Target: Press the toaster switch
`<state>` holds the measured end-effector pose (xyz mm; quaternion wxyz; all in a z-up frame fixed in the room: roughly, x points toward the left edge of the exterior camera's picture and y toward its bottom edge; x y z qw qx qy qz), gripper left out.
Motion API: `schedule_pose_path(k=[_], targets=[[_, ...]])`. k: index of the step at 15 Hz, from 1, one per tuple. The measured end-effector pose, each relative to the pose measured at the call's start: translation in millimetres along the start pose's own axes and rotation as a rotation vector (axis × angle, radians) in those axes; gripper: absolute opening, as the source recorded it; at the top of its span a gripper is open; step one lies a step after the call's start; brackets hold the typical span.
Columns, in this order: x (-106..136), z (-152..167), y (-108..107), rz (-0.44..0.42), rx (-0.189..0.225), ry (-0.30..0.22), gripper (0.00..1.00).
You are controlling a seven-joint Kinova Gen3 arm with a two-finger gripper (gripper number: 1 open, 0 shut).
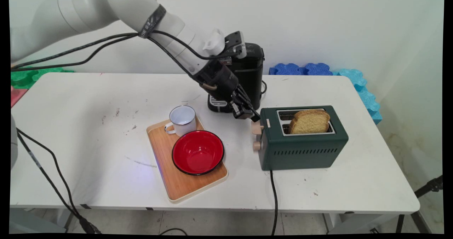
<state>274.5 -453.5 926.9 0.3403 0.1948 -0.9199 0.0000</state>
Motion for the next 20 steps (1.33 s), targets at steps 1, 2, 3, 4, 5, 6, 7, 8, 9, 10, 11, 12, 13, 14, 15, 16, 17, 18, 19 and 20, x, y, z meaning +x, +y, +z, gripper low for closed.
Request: schedule_pose_path(k=[1, 2, 3, 4, 5, 6, 7, 8, 9, 10, 11, 12, 13, 14, 15, 16, 17, 18, 19, 20], targets=[[-0.3, 1.4, -0.3, -0.002, 0.000, -0.001, 0.00], [-1.1, 3.6, -0.8, -0.003, 0.000, -0.003, 0.00], [-1.7, 5.3, -1.4, -0.004, 0.000, -0.005, 0.00], [-2.5, 7.2, -2.0, -0.006, 0.002, -0.006, 0.00], [-3.1, 9.0, -2.7, -0.007, 0.003, -0.008, 0.00], [-3.7, 10.4, -3.2, -0.009, 0.004, -0.009, 0.00], [-4.5, 11.9, -3.7, -0.011, 0.005, -0.010, 0.00], [-5.4, 13.3, -3.9, -0.013, 0.006, -0.011, 0.00], [-6.1, 14.4, -3.9, -0.015, 0.006, -0.012, 0.00], [-7.3, 16.1, -3.7, -0.018, 0.006, -0.013, 0.00], [-8.2, 17.6, -3.4, -0.021, 0.005, -0.014, 0.00], [-9.1, 18.9, -2.9, -0.023, 0.005, -0.014, 0.00], [-10.4, 20.2, -2.3, -0.026, 0.004, -0.015, 0.00], [-11.7, 21.6, -1.8, -0.028, 0.003, -0.016, 0.00], [-12.9, 22.8, -1.3, -0.030, 0.003, -0.017, 0.00], [-14.1, 24.1, -0.8, -0.035, 0.005, -0.016, 0.00], [-15.3, 25.4, -0.4, -0.040, 0.007, -0.015, 0.00], [-16.3, 26.5, -0.4, -0.044, 0.010, -0.014, 0.00], [-17.3, 27.9, -0.3, -0.049, 0.013, -0.013, 0.00], [-18.3, 29.2, -0.3, -0.053, 0.016, -0.012, 0.00]])
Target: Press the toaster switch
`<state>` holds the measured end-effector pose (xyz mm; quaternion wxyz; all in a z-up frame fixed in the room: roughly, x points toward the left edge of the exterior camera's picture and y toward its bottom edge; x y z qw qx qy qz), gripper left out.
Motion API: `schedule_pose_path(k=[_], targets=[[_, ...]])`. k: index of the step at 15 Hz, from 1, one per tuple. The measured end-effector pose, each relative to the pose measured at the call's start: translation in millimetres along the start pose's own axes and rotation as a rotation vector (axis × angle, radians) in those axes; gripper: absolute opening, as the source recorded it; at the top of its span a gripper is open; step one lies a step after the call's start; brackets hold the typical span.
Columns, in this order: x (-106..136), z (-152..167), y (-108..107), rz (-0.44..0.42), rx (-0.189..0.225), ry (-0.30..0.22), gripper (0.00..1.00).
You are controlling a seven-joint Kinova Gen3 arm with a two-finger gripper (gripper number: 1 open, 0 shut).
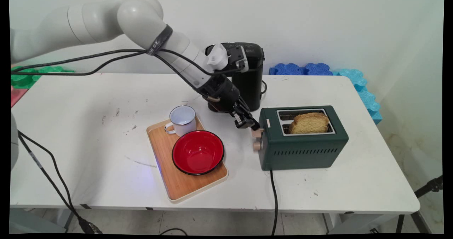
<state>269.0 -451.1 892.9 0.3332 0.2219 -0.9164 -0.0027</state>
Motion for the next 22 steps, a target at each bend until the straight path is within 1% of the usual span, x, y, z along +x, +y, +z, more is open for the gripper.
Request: schedule_pose_path(k=[6, 22], targets=[[-5.6, 9.1, 1.3, -0.026, 0.015, 0.002, 0.00], [-15.1, 29.0, 3.7, -0.072, 0.035, 0.002, 0.00]])
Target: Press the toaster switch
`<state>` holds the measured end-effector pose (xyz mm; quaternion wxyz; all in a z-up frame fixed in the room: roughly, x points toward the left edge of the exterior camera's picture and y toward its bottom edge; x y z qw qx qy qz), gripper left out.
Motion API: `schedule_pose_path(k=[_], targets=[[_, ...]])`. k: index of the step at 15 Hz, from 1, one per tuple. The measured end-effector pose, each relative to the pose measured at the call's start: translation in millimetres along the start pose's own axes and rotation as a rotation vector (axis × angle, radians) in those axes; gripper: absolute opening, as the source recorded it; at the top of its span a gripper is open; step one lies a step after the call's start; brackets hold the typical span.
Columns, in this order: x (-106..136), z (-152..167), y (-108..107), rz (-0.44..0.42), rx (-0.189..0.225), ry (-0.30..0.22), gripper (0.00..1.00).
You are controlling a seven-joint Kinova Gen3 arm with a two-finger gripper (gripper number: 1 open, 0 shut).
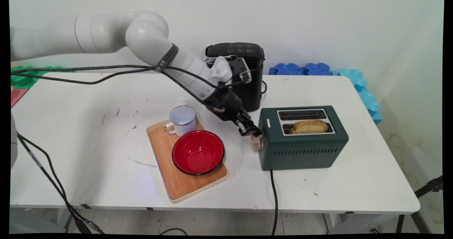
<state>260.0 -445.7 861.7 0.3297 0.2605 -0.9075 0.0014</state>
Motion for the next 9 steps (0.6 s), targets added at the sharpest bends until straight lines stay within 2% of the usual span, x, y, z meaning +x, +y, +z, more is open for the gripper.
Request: schedule_pose_path(k=[9], targets=[[-5.6, 1.3, 1.0, -0.008, 0.009, 0.000, 0.00]])
